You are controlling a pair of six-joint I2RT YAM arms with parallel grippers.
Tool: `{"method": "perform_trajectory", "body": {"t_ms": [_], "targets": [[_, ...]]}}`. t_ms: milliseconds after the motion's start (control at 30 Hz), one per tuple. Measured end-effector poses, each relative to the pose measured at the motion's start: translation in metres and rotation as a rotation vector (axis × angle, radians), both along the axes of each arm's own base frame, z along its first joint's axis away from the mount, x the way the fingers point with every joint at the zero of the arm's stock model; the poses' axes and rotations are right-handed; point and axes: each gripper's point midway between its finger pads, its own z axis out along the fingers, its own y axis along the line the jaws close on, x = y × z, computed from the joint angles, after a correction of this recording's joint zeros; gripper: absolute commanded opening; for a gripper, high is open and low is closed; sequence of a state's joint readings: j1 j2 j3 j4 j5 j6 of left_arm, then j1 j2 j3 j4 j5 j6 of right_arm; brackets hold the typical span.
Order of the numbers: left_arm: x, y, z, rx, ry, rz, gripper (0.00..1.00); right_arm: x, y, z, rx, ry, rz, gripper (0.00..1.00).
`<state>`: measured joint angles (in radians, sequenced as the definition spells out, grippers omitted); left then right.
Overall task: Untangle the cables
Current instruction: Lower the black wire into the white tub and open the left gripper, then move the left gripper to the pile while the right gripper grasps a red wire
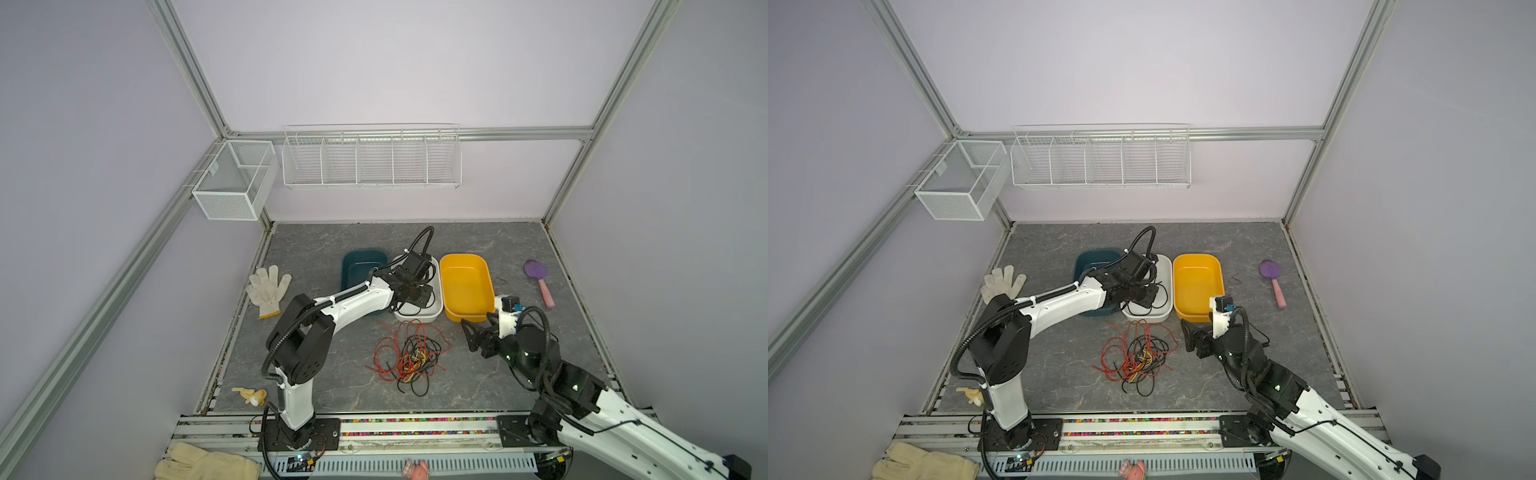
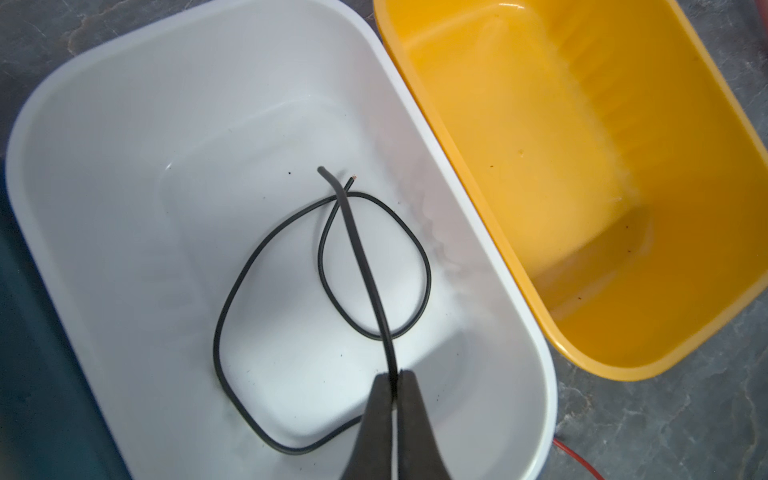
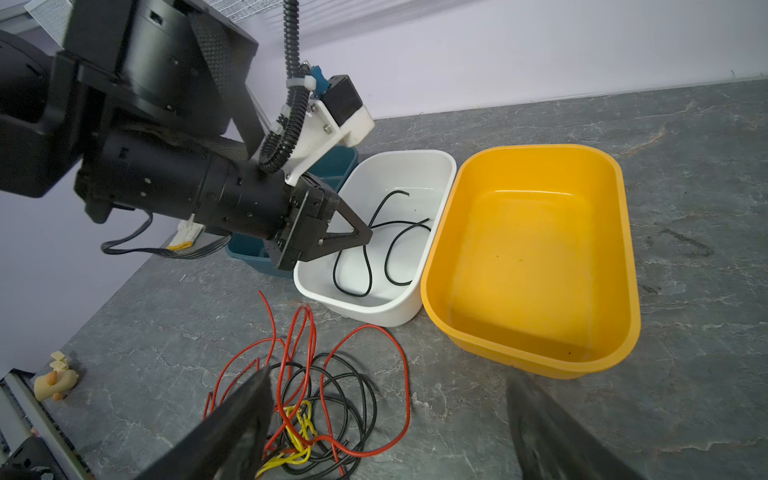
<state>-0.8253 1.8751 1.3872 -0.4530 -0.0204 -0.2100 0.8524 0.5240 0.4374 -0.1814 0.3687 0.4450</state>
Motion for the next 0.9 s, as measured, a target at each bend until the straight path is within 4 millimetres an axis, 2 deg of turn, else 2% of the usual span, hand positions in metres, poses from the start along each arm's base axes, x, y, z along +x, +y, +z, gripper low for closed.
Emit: {"method": "perform_trajectory", "body": {"t_ms": [300, 467, 733, 900], "targets": [[-0.002, 0.002, -0.015, 0.030, 0.027, 0.000, 0.02, 0.000, 0.001, -0.001, -0.003, 0.004, 0.003, 0.89], [0.000, 0.001, -0.010, 0.031, 0.024, 0.007, 0.32, 0.000, 0.002, -0.002, -0.005, 0.007, 0.005, 0.89], [0.004, 0.005, 0.010, 0.055, -0.006, 0.004, 0.60, -0.001, 0.007, -0.005, -0.006, 0.018, 0.028, 0.89], [0.007, 0.014, 0.043, 0.066, -0.068, 0.014, 0.74, -0.001, 0.013, -0.010, -0.017, 0.037, 0.055, 0.89]]}}
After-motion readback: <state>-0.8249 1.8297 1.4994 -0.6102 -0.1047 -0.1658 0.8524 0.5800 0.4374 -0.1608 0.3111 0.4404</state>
